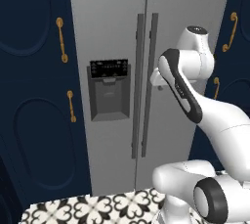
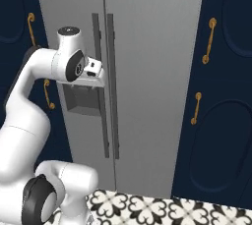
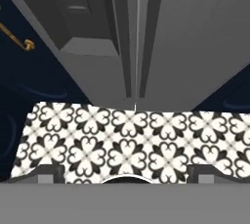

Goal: Take the strawberry from the fridge and place it on top of the pancake, located on the dining counter.

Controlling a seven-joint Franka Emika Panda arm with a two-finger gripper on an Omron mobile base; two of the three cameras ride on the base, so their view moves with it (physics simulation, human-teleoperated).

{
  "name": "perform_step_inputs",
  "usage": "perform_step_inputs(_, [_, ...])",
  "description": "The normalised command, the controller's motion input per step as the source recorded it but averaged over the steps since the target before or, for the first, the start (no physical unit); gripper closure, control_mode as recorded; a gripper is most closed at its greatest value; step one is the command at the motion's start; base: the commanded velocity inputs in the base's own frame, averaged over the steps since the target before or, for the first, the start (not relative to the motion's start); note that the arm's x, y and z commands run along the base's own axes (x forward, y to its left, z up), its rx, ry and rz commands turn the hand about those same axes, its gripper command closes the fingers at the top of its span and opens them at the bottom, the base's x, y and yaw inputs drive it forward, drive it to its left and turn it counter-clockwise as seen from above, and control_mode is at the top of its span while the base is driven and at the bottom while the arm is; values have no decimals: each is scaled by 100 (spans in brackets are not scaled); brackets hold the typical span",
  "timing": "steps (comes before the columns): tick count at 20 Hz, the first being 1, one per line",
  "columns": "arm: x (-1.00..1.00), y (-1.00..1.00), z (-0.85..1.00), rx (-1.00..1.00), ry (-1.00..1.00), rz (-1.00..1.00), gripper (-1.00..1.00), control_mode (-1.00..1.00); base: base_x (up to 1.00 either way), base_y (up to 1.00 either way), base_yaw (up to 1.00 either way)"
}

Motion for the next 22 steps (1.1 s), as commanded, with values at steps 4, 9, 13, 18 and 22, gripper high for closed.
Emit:
perform_step_inputs(4, [3, 0, -2, 0, 0, 0, -100, -100, 0, 0, 0])
perform_step_inputs(9, [77, -29, 0, 15, 0, 2, -100, -100, 0, 0, 0])
perform_step_inputs(13, [88, 1, 0, 3, -4, 7, -100, -100, 0, 0, 0])
perform_step_inputs(18, [49, 0, 0, -11, -7, 2, -100, -100, 0, 0, 0])
perform_step_inputs(22, [35, -6, -9, -6, 0, -1, -100, -100, 0, 0, 0])
